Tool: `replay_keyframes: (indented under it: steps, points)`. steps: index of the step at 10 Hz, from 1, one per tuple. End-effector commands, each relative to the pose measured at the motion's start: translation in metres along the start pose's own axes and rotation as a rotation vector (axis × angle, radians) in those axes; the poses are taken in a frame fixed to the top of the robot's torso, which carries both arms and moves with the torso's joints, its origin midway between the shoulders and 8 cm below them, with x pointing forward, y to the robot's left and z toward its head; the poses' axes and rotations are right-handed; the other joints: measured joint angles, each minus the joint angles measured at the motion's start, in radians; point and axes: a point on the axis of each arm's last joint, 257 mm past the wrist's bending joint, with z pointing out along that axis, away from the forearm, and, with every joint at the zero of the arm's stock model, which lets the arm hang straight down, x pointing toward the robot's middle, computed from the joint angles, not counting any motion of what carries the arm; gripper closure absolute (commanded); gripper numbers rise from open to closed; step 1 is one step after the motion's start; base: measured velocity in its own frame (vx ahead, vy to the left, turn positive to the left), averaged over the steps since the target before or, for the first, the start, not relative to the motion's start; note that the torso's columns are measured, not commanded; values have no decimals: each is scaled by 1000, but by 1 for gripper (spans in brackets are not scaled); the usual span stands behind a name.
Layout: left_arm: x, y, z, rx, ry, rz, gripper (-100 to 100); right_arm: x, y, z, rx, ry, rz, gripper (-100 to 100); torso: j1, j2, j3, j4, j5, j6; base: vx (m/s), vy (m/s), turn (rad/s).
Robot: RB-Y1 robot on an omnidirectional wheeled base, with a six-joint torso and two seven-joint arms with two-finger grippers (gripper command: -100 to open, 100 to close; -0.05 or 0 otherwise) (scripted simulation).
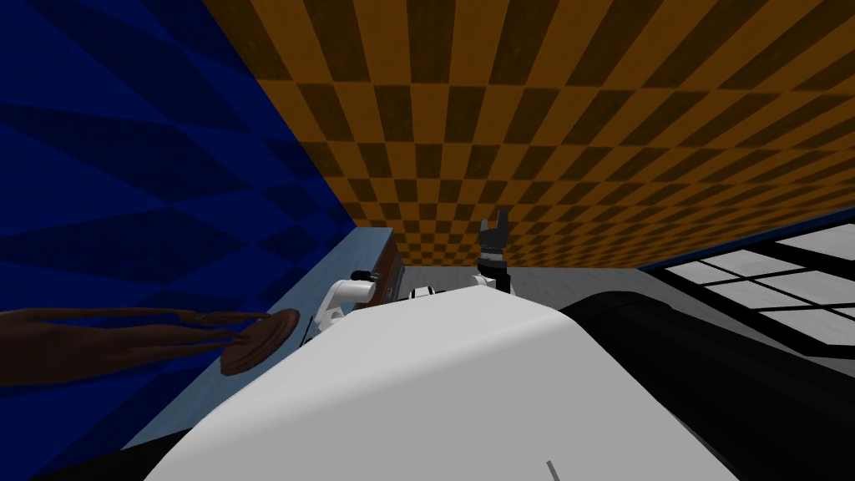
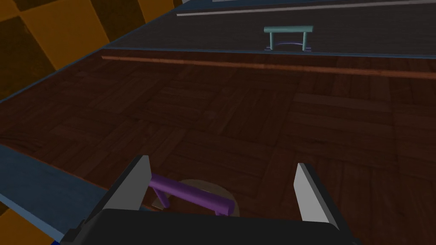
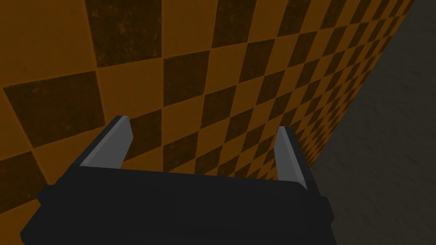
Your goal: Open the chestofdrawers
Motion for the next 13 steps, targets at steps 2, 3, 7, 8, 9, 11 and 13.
replay_keyframes:
  steps: [2, 3, 7, 8, 9, 11, 13]
  points:
    - [-2, 22, -11, -64, -5, 36, -100, 0, 0, 0, 0, 0, 0, 0, -1, 1, 1, 1, -1, 0, 82, -29, -4]
    - [-2, 27, -15, -78, -7, 46, -100, 0, 0, 0, 0, 0, 0, 0, -1, 3, 1, 2, -1, 0, 75, -7, -4]
    - [-4, 53, -35, -144, -16, 102, -100, 0, 0, 0, 0, 0, 0, 0, -2, 4, 2, 2, -1, 0, 112, -29, -6]
    - [-5, 59, -39, -157, -18, 114, -100, 0, 0, 0, 0, 0, 0, 0, -1, 4, 2, 2, -1, 0, 99, -25, -8]
    - [-5, 64, -44, -170, -20, 127, -100, 0, 0, 0, 0, 0, 0, 0, -2, 4, 2, 2, -1, 0, 88, -36, -6]
    - [-6, 75, -53, -197, -23, 152, -100, 0, 0, 0, 0, 0, 0, 0, -1, 4, 2, 2, -1, 0, 100, -20, -4]
    - [-6, 87, -64, -232, -25, 176, -100, 0, 0, 0, 0, 0, 0, 0, -3, 3, 1, 3, -3, 1, 94, -18, 3]
